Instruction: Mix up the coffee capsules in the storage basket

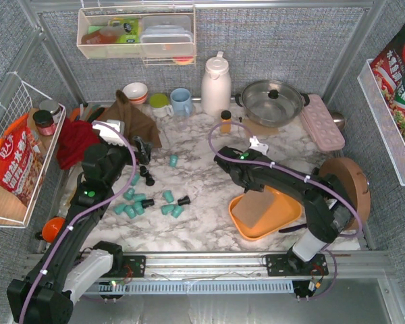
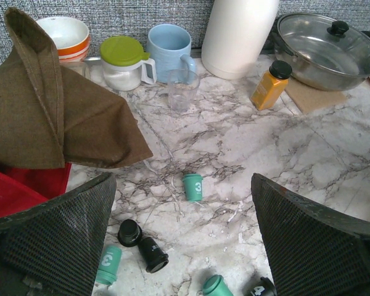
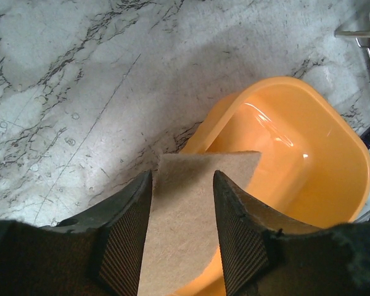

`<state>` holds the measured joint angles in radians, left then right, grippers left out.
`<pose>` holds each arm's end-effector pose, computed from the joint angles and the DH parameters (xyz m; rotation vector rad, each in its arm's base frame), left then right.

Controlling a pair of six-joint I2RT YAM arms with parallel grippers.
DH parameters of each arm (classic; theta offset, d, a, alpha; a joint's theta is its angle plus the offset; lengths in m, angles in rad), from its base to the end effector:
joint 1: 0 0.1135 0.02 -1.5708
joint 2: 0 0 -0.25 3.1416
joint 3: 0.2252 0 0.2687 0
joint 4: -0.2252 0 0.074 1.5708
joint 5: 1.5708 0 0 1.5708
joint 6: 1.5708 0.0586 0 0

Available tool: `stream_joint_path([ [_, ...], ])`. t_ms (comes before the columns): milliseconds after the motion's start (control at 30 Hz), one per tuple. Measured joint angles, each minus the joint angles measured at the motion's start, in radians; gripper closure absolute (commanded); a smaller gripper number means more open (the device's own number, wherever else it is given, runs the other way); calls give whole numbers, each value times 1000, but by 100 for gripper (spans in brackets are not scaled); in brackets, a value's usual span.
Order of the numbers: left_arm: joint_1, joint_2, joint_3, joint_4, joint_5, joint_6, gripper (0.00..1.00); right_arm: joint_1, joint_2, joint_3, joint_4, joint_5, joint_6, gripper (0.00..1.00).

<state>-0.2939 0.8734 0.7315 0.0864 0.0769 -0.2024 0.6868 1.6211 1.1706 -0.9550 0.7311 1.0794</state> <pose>0.2470 -0.0795 0.3201 0.1349 1.6389 -0.4431 0.2675 0.1687 0.1871 0.5521 2.3793 -0.4369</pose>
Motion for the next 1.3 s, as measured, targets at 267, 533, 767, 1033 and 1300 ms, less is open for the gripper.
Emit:
stream_joint_path([
  [267, 0, -4, 0, 0, 0, 0, 1, 0, 45, 18, -3, 0, 5, 72],
  [533, 0, -10, 0, 0, 0, 0, 1, 0, 48, 40, -42, 11, 25, 95],
  [767, -1, -10, 0, 0, -4, 1, 1, 6, 10, 89, -106, 11, 47, 100],
  [1033, -1, -10, 0, 0, -7, 1, 1, 23, -100, 119, -179, 11, 40, 100],
  [1300, -1, -19, 0, 0, -8, 1, 1, 26, -286, 125, -130, 64, -123, 100],
])
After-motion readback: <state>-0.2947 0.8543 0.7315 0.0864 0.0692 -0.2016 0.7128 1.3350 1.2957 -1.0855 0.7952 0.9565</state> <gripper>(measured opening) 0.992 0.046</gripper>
